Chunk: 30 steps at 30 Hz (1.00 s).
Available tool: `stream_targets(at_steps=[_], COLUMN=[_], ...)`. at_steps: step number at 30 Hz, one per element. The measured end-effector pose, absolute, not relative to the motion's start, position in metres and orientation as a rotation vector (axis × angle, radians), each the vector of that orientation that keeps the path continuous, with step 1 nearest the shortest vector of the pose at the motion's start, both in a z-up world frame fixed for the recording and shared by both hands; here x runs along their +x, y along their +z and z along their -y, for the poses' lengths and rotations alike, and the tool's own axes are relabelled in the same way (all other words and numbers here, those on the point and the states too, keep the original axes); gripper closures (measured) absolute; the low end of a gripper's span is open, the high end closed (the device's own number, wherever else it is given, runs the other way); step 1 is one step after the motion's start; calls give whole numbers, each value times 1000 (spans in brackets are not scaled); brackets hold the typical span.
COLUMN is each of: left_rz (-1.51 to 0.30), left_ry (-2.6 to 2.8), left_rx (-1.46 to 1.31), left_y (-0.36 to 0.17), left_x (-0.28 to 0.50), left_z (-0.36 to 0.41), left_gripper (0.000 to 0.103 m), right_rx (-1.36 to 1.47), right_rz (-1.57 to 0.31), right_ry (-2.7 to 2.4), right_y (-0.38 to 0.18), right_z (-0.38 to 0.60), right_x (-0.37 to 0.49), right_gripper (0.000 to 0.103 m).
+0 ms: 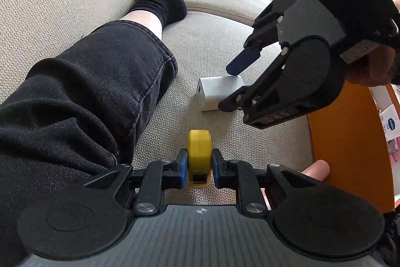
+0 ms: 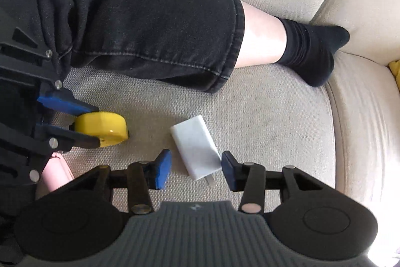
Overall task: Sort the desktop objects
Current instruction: 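Grasp the white charger with the right tool while the left tool holds the tape measure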
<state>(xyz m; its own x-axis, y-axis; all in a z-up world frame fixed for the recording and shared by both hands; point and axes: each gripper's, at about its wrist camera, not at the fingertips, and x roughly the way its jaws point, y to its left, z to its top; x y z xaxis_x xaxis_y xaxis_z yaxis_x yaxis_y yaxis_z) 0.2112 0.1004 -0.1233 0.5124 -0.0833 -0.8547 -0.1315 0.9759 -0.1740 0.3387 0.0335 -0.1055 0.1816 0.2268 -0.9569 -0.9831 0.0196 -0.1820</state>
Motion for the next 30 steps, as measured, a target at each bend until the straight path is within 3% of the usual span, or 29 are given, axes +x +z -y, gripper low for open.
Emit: stream_targets(at_steps=[15,25,30], left_rz=[-990,-853,-788], left_ry=[40,-33,-137], left_rx=[-269,-248,-214], left_y=[-113,-59,-33], left_x=[198,193,190], left_z=[-97,-69,-41], left_gripper=[81,81,81], right_rx=[-905,-564,-405], right_rz=[-1055,-990,-974], right_ry=[1041,935,836], right_y=[-99,-12,6], right_z=[-20,69,124], right_x=[343,310,305], right_gripper=[67,67,67])
